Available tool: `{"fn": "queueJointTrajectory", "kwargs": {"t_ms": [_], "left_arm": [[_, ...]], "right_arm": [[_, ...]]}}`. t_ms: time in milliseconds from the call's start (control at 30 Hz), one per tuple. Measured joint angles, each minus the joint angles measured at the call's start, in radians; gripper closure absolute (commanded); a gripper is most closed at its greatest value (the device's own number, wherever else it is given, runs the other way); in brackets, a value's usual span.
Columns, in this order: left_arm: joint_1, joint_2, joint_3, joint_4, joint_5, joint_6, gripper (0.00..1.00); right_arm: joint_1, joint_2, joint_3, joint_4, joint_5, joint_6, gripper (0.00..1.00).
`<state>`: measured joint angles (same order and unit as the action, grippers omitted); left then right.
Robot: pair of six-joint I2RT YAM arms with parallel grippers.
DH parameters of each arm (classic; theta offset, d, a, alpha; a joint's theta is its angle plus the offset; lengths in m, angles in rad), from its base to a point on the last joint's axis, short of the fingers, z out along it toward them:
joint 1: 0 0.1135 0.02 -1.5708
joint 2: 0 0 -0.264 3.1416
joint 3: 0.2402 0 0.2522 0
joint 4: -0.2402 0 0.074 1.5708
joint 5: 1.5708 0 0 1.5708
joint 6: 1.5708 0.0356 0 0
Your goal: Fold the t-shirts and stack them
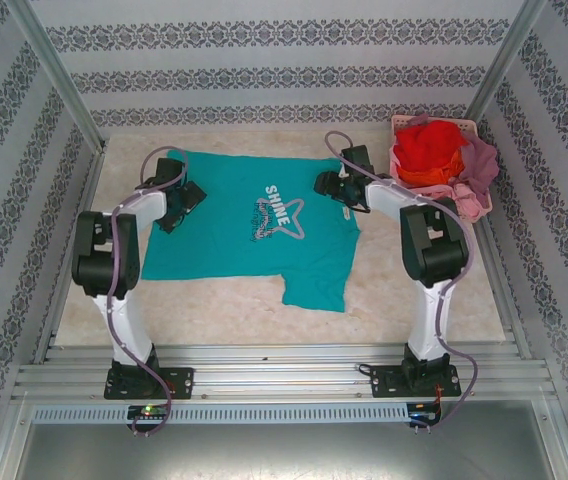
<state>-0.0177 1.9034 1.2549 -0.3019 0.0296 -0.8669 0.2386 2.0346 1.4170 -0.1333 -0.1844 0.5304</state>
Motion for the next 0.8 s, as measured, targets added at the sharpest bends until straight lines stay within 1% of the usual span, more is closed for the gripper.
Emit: {"fn": "queueJointTrajectory", "kwargs": {"t_ms": [100,233,333,433,533,633,800], "left_arm": [[0.000,-0.154,-0.101,-0.017,-0.046,-0.001,0.00],[0.000,-0.373,-0.229,-0.057,-0.129,-0.029,0.00],[0.000,-0.501,-0.324,-0.134,-0.200,-0.086,0.07],[0.001,-0.583,-0.420,-0.201,-0.248,-0.134,0.16],[0.024,-0.612,-0.493,-0.252,-0.257,-0.168,0.25],[0.060,-0.590,-0.509,-0.280,-0.254,-0.191,0.32],[0.071,-0.508,-0.480,-0.284,-0.246,-0.216,0.39]], "right_arm": [[0.013,-0.153,-0.110,0.025,0.015,-0.046,0.31],[0.058,-0.364,-0.276,0.073,0.053,-0.115,0.30],[0.113,-0.475,-0.396,0.093,0.082,-0.160,0.29],[0.182,-0.548,-0.496,0.093,0.114,-0.212,0.28],[0.265,-0.591,-0.562,0.089,0.142,-0.261,0.28],[0.324,-0.615,-0.595,0.086,0.146,-0.281,0.28],[0.340,-0.623,-0.612,0.085,0.161,-0.284,0.28]]}}
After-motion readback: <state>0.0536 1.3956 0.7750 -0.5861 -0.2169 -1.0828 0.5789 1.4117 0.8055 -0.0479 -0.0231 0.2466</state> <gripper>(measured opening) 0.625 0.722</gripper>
